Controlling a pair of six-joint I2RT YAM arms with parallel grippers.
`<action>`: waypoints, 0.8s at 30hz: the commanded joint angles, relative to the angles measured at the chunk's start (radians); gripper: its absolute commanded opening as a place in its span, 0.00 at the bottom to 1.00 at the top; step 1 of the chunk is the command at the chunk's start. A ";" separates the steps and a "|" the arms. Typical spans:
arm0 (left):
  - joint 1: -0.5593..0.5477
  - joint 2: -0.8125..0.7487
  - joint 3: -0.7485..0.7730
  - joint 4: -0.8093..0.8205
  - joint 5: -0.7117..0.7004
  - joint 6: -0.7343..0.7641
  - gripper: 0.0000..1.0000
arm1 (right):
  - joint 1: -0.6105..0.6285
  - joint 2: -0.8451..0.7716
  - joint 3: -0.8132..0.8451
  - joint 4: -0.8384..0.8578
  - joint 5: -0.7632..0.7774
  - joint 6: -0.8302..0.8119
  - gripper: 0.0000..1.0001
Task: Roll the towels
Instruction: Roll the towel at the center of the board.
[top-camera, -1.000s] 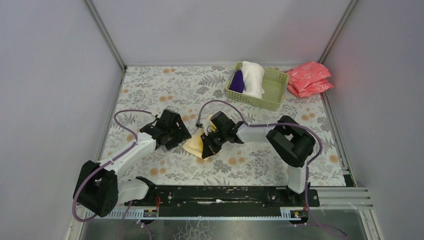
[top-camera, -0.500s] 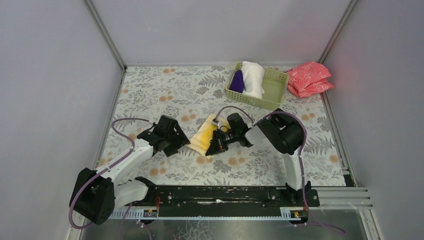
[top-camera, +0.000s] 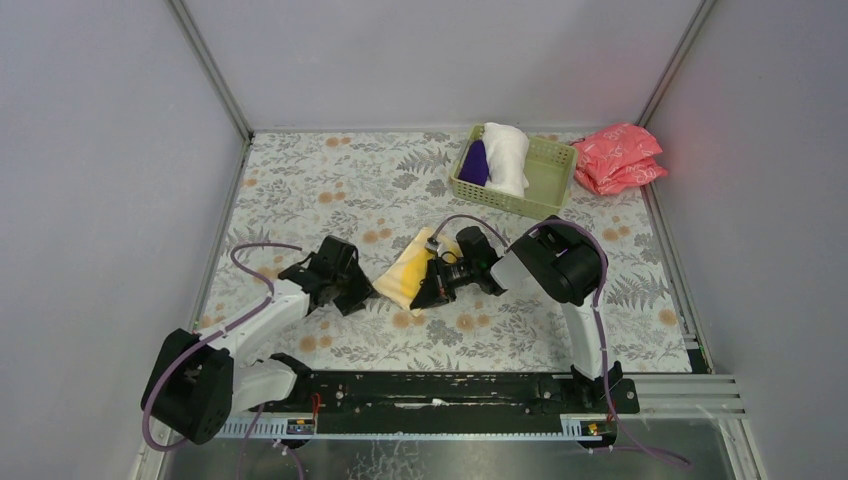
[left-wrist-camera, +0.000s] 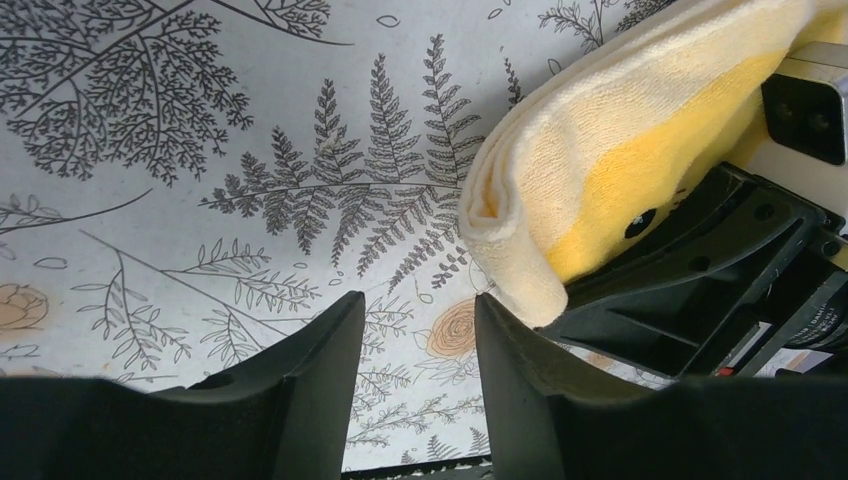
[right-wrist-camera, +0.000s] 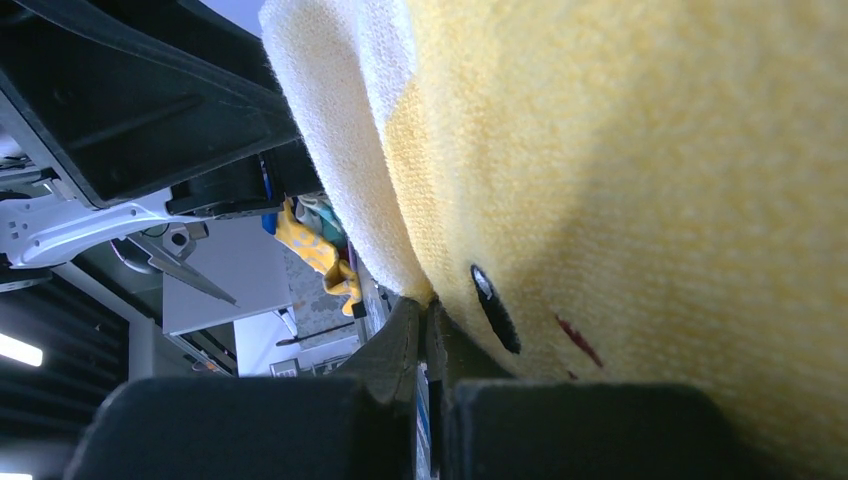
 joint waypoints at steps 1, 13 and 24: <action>0.002 0.034 -0.022 0.116 0.044 -0.010 0.45 | -0.008 0.013 0.007 -0.039 0.007 -0.004 0.00; 0.001 0.131 0.016 0.229 0.062 -0.006 0.51 | -0.009 -0.017 0.035 -0.157 0.033 -0.085 0.04; 0.001 0.276 0.010 0.261 0.048 -0.017 0.50 | -0.003 -0.183 0.110 -0.475 0.144 -0.323 0.34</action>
